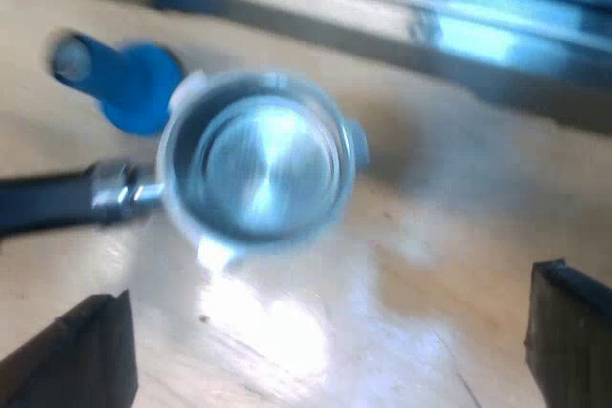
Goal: Put the handle in the coffee machine
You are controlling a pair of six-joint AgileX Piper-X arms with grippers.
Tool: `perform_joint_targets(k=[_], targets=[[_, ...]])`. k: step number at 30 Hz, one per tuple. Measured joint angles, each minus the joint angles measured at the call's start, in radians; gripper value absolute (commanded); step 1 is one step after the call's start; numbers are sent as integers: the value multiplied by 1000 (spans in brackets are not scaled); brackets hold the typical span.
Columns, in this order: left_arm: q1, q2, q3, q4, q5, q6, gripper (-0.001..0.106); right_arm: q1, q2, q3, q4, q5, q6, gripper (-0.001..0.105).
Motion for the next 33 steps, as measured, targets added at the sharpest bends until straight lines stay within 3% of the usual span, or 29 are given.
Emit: perform_joint_targets(k=[7,16,21,25,27,33], targets=[[92,-50,0,58,-3,1,0,12,-62,0,-7,9,-8,84],[220,-154,-33,128,-1,1,0,184,-64,0,-44,159,-21,84],[277,-167,-64,189,38,26,0,298,-64,0,-131,302,1,84],[303,-167,-71,206,41,55,0,357,-64,0,-174,349,6,84],[313,-167,-71,211,41,76,0,434,-54,0,-183,446,33,84],[353,-167,-71,228,45,102,0,524,24,0,-240,599,36,84]])
